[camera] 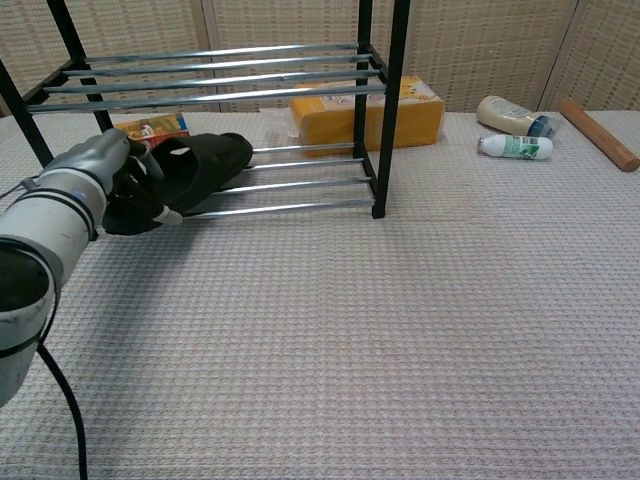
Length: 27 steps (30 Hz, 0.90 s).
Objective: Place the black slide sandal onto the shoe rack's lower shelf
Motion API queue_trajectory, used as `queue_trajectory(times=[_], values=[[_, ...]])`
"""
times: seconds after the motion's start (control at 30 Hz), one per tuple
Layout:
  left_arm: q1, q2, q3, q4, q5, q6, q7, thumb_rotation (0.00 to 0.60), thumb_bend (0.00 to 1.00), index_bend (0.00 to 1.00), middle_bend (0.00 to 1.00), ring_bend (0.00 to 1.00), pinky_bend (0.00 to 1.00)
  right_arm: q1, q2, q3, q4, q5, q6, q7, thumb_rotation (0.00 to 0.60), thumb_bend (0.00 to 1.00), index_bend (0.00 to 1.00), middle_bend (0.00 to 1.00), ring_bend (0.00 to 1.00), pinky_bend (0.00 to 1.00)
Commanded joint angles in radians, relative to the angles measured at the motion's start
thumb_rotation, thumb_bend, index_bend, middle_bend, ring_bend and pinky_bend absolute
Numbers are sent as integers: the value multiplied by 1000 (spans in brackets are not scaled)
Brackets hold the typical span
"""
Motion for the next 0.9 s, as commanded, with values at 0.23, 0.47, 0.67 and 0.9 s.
queue_trajectory(times=[0.23, 0.47, 0.67, 0.9], values=[[-22, 4, -17, -3, -41, -25, -8, 600, 113, 137, 260, 220, 587, -4, 3, 1, -1, 1, 6, 3, 600, 200, 0, 109, 23, 0], [-26, 14, -12, -31, -34, -20, -35, 600, 88, 11, 76, 16, 394, -6, 0, 1, 6, 1, 7, 10, 600, 200, 0, 109, 23, 0], [-31, 18, -12, -46, -56, -22, -37, 600, 4, 0, 5, 0, 318, -9, -3, 2, 16, 3, 11, 20, 600, 200, 0, 109, 23, 0], [-28, 35, 6, -91, -36, -19, -62, 600, 0, 0, 0, 0, 287, -12, -3, 2, 22, 2, 14, 28, 600, 200, 0, 109, 23, 0]])
